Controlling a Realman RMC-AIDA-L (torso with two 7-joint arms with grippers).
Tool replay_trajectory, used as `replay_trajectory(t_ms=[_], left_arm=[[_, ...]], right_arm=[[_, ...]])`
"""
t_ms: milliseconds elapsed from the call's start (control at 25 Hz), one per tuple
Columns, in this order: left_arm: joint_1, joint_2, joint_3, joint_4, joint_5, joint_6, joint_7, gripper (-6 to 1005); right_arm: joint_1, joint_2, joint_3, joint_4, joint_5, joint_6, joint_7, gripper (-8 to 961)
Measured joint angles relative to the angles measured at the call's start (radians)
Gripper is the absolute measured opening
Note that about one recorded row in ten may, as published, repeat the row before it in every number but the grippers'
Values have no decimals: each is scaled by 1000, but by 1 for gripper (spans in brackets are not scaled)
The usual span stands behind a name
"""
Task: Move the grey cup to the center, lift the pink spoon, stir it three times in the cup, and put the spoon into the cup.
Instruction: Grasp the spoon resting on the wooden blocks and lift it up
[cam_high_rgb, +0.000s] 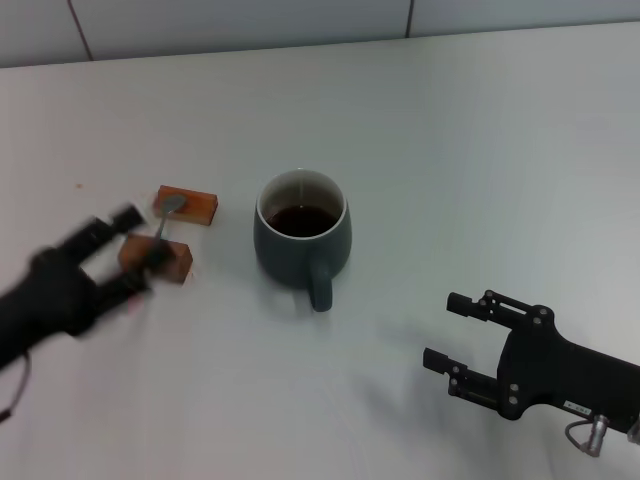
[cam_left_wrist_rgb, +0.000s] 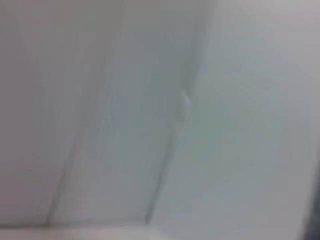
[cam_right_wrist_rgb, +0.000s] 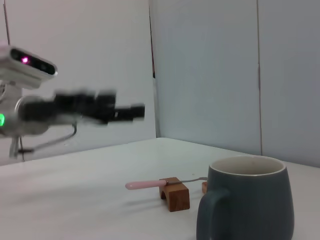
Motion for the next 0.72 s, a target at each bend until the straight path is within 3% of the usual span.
replay_trajectory(t_ms=[200,360,400,600,720], left_arm=[[14,2,-249,-39,-9,11,-450,799],[31,1,-273,-40,-9,-15,-543,799],[52,-2,-279,-41,-7,-62,-653,799],[84,-5,-252,-70,-2,-144,-815,799],[89,-4,-244,-84,-1,-158,-844,799]], right_arm=[[1,0,0,-5,0,-1,3,684],[4,0,0,-6,0,-2,3,684],[7,0,0,-7,0,-2,3,684],[11,0,0,-9,0,-2,4,684],[12,0,0,-11,0,-2,4,685]])
